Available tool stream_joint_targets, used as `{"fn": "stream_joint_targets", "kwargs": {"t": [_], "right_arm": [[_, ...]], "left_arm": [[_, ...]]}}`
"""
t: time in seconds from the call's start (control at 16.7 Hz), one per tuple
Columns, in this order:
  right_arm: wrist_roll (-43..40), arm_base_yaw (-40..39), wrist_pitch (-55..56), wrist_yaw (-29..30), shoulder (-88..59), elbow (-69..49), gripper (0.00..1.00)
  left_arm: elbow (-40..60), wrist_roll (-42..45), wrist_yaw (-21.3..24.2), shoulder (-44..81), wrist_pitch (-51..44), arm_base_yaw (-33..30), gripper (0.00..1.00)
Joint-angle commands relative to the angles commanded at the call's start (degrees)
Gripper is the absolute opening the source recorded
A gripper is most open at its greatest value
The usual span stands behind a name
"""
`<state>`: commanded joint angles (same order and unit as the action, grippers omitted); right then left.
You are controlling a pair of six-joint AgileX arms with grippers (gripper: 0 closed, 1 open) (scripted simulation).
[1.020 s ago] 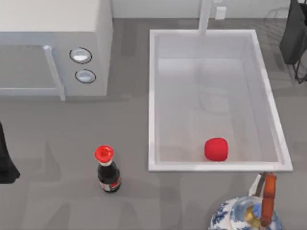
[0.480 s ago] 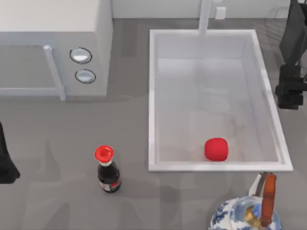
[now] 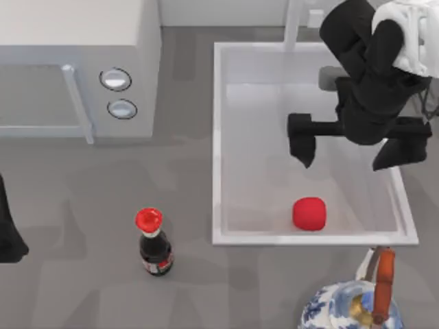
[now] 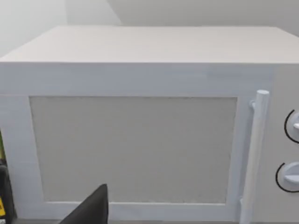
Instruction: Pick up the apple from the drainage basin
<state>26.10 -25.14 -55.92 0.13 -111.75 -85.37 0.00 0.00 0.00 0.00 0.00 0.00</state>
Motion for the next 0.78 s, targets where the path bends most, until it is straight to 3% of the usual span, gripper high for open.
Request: {"fn": "stream_joint_targets", "kwargs": {"t": [0.3, 0.78], "right_arm": [[2.42, -2.33, -5.19, 0.01, -10.18, -7.84, 1.0], [2.43, -2.11, -3.0, 0.01, -11.8, -6.78, 1.0]], "left_arm": [[0.0, 0.0, 0.0, 0.0, 0.0, 0.0, 1.0], [0.0, 0.0, 0.0, 0.0, 0.0, 0.0, 1.0]]}}
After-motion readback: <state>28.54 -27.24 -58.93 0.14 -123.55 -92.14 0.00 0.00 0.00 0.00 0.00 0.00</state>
